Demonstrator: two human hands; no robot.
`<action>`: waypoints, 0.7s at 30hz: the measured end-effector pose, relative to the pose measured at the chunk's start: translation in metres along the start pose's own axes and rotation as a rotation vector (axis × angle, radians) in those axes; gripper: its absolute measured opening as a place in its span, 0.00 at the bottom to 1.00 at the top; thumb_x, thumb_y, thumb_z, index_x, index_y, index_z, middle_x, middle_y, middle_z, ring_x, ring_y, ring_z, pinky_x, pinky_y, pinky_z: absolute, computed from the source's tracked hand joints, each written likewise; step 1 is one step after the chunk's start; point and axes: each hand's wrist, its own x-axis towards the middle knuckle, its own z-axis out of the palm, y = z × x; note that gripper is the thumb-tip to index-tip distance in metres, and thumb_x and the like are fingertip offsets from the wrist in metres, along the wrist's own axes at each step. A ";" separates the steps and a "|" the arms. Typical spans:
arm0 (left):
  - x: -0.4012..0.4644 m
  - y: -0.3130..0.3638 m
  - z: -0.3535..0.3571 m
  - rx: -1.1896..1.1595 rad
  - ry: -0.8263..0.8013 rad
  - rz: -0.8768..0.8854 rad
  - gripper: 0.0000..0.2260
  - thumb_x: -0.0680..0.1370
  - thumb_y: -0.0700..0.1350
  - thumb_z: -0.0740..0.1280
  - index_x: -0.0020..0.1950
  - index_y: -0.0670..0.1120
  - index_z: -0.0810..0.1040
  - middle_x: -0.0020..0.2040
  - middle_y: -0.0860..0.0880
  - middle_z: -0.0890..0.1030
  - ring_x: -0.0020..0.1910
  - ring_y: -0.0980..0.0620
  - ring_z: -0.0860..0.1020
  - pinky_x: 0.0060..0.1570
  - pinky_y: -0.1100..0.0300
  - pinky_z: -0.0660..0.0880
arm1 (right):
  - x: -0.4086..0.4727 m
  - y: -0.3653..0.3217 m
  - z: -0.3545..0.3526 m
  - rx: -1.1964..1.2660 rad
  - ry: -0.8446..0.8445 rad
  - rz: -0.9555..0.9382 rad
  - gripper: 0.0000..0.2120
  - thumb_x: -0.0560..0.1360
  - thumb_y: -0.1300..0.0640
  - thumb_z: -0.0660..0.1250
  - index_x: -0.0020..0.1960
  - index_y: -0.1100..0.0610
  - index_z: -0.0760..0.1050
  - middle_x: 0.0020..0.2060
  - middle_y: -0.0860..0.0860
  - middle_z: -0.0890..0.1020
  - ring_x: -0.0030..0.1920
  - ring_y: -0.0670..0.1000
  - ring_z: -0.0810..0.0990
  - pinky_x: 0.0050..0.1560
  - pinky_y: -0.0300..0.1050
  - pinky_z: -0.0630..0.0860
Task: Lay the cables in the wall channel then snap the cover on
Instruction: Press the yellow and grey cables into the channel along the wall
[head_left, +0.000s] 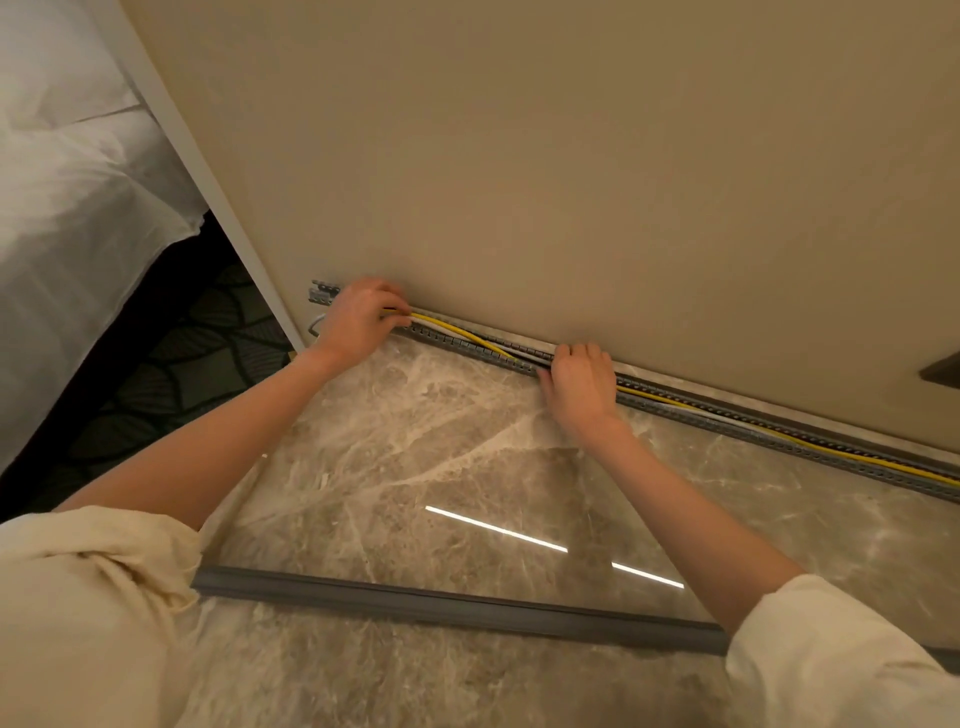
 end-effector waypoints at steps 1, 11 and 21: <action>-0.001 -0.007 -0.003 0.002 0.014 -0.020 0.05 0.73 0.41 0.71 0.45 0.41 0.85 0.48 0.42 0.83 0.49 0.41 0.78 0.49 0.49 0.74 | 0.003 -0.006 -0.002 -0.005 -0.003 -0.004 0.11 0.76 0.55 0.63 0.53 0.62 0.74 0.49 0.60 0.80 0.53 0.60 0.75 0.53 0.51 0.71; -0.001 -0.021 0.002 -0.079 0.049 -0.095 0.05 0.73 0.42 0.71 0.47 0.43 0.85 0.47 0.43 0.84 0.49 0.43 0.78 0.52 0.48 0.74 | 0.049 -0.086 -0.012 0.395 -0.023 -0.354 0.13 0.77 0.58 0.63 0.60 0.61 0.70 0.53 0.59 0.74 0.54 0.59 0.74 0.49 0.53 0.75; -0.030 -0.075 -0.010 -0.009 0.070 -0.330 0.11 0.70 0.49 0.74 0.41 0.44 0.77 0.39 0.48 0.77 0.40 0.50 0.73 0.39 0.55 0.70 | 0.077 -0.116 0.011 0.498 0.025 -0.333 0.09 0.77 0.55 0.64 0.54 0.59 0.74 0.51 0.56 0.74 0.49 0.56 0.76 0.40 0.49 0.73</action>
